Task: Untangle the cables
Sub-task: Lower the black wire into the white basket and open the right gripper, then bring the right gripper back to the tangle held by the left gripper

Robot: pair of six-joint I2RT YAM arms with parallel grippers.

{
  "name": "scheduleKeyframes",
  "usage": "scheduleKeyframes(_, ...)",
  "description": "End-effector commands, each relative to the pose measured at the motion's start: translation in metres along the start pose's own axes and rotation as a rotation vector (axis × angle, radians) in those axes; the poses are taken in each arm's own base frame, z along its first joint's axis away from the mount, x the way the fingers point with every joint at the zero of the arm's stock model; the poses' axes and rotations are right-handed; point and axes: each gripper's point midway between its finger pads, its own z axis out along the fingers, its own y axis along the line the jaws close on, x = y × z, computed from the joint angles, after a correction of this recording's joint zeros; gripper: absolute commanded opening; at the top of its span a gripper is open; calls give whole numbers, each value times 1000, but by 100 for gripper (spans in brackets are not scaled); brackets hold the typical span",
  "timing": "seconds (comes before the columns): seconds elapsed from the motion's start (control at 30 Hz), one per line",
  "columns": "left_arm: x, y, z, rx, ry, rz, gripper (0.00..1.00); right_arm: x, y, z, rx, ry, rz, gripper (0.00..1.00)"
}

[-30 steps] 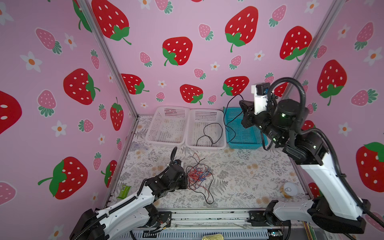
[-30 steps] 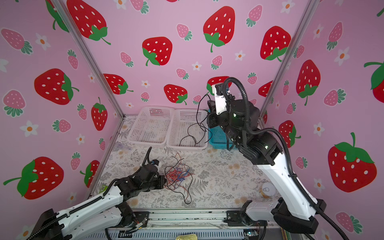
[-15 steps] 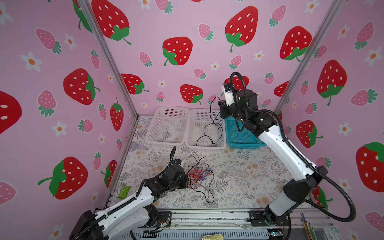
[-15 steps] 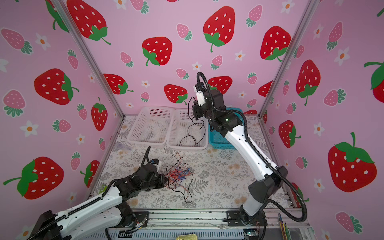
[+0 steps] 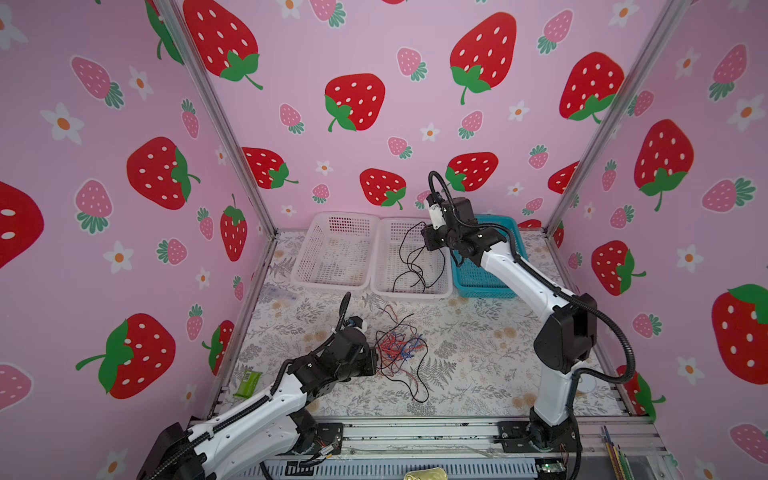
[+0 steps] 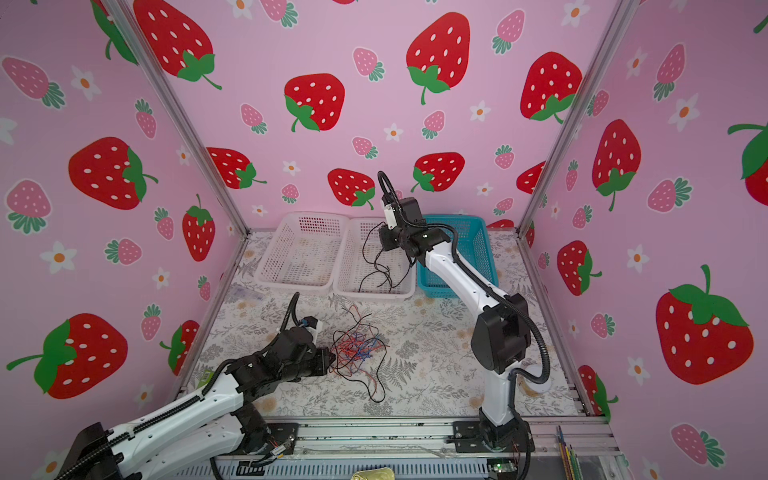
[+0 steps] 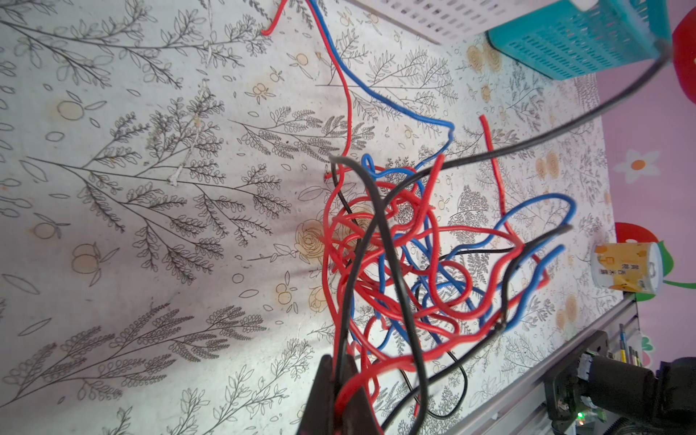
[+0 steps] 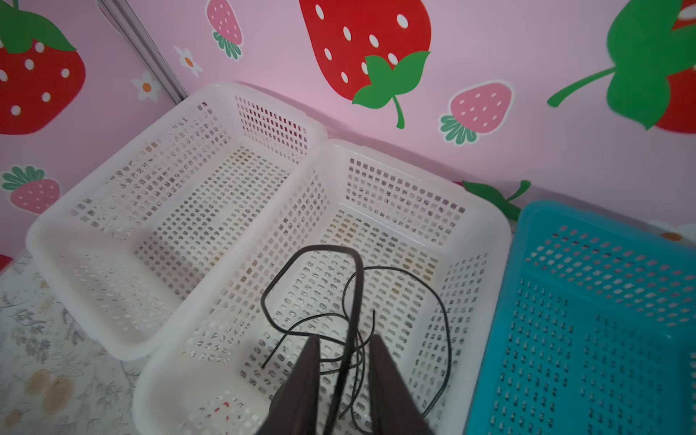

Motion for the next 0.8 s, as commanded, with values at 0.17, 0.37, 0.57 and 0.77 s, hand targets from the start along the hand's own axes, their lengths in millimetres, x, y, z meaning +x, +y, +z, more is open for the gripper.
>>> scheduleKeyframes(0.17, -15, -11, -6, 21, -42, 9, 0, -10, 14, -53, -56, -79, 27, 44)
scheduleKeyframes(0.37, -20, -16, -7, 22, -41, 25, 0, 10, 22, -62, -83, -66, 45, 45)
scheduleKeyframes(0.57, -23, -17, -10, 22, -55, 26, 0, 45, 77, -96, -237, -76, 7, 48)
scheduleKeyframes(0.77, -26, -19, -11, 20, -55, 36, 0, 109, 128, -128, -427, -46, 59, 50)
